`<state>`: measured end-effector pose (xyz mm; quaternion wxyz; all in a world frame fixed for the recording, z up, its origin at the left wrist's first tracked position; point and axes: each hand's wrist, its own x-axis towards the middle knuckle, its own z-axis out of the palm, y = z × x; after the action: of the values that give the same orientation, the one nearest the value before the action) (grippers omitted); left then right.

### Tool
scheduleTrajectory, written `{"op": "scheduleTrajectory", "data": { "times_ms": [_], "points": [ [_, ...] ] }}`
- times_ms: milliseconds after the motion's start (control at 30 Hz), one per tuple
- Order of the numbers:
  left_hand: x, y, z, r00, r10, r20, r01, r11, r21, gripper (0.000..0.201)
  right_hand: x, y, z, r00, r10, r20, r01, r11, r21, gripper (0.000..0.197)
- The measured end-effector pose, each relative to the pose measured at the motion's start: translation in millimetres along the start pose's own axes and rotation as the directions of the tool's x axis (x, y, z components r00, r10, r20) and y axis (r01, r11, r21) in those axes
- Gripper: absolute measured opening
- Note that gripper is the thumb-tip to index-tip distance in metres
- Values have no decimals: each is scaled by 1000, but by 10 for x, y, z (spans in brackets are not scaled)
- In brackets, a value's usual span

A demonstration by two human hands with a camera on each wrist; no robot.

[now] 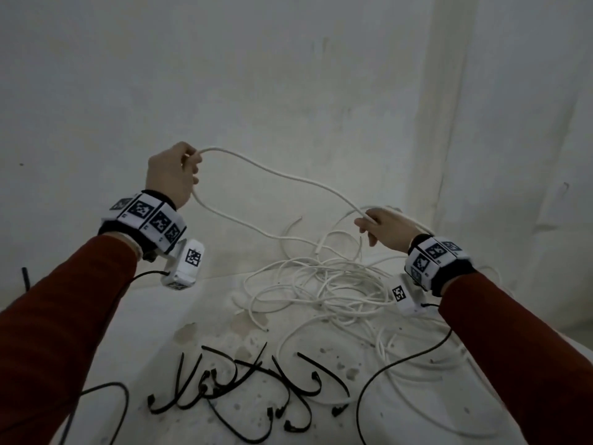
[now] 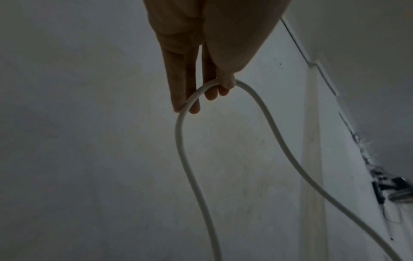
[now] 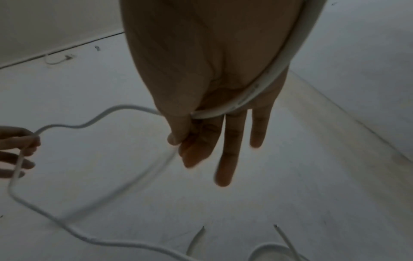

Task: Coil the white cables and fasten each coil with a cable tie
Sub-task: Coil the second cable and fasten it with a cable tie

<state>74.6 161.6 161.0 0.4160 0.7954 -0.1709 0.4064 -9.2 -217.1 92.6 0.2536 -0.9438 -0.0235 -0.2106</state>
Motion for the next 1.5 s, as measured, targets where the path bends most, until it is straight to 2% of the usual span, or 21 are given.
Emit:
{"op": "scheduleTrajectory", "data": {
  "times_ms": [100,167,200,233,300,367,433,500,567,667,733,800,867,933,1000,1067,1167,1200,1267,1367,1500],
  "points": [
    [-49,-149,-11,995,-80,61,73,991,111,20,-115,-150,-54,996,-44,76,42,999,31,41],
    [-107,-246,-19,986,-128,109,108,979,170,22,-216,-305,-32,957,-46,286,1,988,153,44],
    [-141,-295,-17,980,-150,130,125,975,183,22,-259,-355,-1,908,-56,415,-76,952,296,46],
    [-176,-337,-16,973,-178,148,149,971,185,22,-301,-394,21,852,-94,516,-173,878,445,47],
    [-242,-400,-6,956,-236,174,209,965,160,22,-354,-429,42,790,-217,573,-302,676,672,49],
    [-299,-442,28,934,-280,223,259,958,120,23,-375,-470,26,798,-306,519,-371,429,824,49],
    [-346,-441,91,900,-317,300,331,944,4,26,-366,-515,2,829,-318,460,-406,221,886,49],
    [-383,-377,154,871,-330,363,384,919,-86,28,-353,-555,15,849,-298,436,-415,133,900,50],
    [-402,-265,200,881,-277,385,287,957,32,33,-346,-585,69,844,-297,447,-434,115,894,50],
    [-438,-73,258,896,-55,440,-70,962,264,63,-341,-659,178,796,-328,509,-485,157,860,50],
    [-492,136,337,845,100,525,-282,918,280,75,-353,-744,254,753,-360,551,-511,208,834,50],
    [-574,353,459,760,200,618,-425,873,240,71,-367,-840,306,713,-401,576,-526,239,817,51],
    [-644,514,562,670,259,695,-436,896,86,50,-368,-914,324,702,-432,566,-516,238,823,52],
    [-705,590,610,637,248,730,-282,956,-79,22,-355,-945,298,721,-446,530,-490,214,845,53],
    [-695,605,596,700,278,658,-260,957,-127,18,-331,-931,255,744,-446,497,-458,201,866,53],
    [-629,614,542,771,326,548,-362,931,-45,21,-318,-902,232,795,-401,455,-363,287,886,50],
    [-480,661,481,813,312,492,-393,917,68,24,-336,-910,235,928,-249,278,-42,669,742,38],
    [-427,677,470,823,301,482,-397,912,107,25,-338,-915,234,955,-222,197,54,784,618,32],
    [-309,704,445,857,301,419,-397,903,164,26,-325,-886,220,974,-217,59,186,926,330,23],
    [-166,753,394,888,325,326,-406,886,223,28,-290,-763,244,964,-265,-21,264,964,-36,27],
    [-120,830,390,881,356,311,-444,849,287,31,-246,-647,326,929,-364,-73,339,911,-234,24]
  ]
}}
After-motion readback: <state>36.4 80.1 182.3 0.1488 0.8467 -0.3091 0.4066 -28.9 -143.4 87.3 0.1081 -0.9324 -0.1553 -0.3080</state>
